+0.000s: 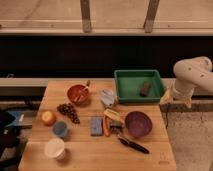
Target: Place brush in plastic cup
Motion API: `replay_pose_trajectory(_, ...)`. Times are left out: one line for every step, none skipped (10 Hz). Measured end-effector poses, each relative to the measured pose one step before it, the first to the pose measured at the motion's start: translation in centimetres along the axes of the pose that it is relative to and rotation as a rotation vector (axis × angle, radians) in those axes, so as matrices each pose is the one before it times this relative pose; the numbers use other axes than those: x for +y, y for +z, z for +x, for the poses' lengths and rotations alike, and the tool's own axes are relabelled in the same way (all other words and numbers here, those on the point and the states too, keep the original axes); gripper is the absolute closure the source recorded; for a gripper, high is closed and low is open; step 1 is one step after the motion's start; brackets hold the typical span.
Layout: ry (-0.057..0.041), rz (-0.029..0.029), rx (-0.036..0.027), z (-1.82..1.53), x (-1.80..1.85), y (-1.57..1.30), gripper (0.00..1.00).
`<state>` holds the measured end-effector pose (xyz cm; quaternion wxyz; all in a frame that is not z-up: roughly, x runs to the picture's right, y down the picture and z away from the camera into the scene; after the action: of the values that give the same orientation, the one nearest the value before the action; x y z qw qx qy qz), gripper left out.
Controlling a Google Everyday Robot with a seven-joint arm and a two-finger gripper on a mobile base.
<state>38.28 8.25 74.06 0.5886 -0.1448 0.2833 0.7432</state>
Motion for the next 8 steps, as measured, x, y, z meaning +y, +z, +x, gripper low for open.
replay_pose_trajectory(-0.00347,0.00068,-0.00056,0.016,-0.008,-0.026,0.2)
replay_pose_trajectory(-0.0056,0.00451,-0.00201,0.003,-0.072,-0.018,0.2)
replay_pose_trajectory(-0.0238,0.02558,-0.00563,-0.05,0.049,0.045,0.2)
replay_pose_trajectory(-0.041,0.01851,-0.00407,-0.092,1.245,0.068,0.2)
replay_pose_trajectory(-0.04208,0.00733,-0.00937,-0.276,1.55,-0.133,0.2)
replay_pose_trajectory(-0.04336,0.00751,-0.00421,-0.05,1.466,-0.252,0.2)
replay_pose_trajectory(-0.04008,0.00095,-0.00701,-0.136,1.511,-0.373,0.2)
replay_pose_trajectory(-0.04714,-0.00749,-0.01503,-0.386,1.842,-0.693,0.2)
